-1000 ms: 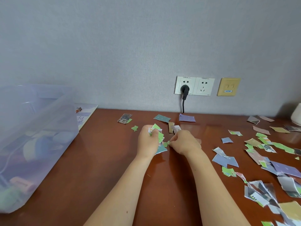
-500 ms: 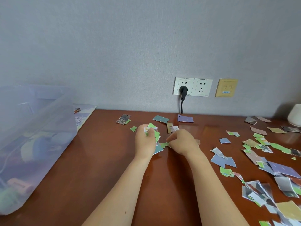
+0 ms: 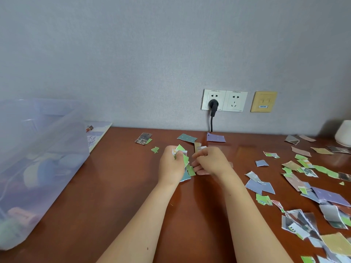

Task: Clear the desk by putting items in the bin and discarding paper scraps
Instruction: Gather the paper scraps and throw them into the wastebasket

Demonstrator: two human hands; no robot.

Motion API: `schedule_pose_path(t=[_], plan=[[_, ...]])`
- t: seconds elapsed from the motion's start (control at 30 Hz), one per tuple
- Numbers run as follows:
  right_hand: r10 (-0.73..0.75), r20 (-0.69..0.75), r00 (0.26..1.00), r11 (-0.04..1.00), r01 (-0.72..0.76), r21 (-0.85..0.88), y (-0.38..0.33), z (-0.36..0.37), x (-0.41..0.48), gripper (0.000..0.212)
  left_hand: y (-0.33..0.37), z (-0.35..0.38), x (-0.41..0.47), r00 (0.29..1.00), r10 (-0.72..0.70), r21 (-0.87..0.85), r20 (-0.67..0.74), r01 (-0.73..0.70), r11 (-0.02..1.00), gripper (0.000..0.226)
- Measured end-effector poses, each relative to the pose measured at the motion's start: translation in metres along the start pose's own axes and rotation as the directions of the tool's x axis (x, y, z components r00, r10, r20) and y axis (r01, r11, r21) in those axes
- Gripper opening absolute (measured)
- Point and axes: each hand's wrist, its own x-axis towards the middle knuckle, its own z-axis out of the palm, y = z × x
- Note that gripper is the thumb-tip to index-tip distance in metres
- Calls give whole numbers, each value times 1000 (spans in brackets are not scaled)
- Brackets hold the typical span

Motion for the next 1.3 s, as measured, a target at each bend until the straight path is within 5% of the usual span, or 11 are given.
schedule_pose_path(t=[0.23,0.37,0.5,0.8,1.3], plan=[[13,52,999,1000,-14,14,1,2,0,28,-4,0,1,1000,-3,2,-7,3,1000,23],[-53,36,998,976,59,-207,5,3,3,30,-1,0,1,1000,-13,-49,-28,12,999,22],[-64,171,983,938,118,-326,3,-1,1,30,-1,-1,2,997,-1,-68,-74,-4,998,19],[-34,208,978,855,136,-501,1,-6,-2,53,-3,-3,-3,997,80,259,-5,-76,963,20],[-83,113,990,867,128,-481,6,-2,-1,19,-5,-4,-4,997,74,246,-6,-71,967,21]])
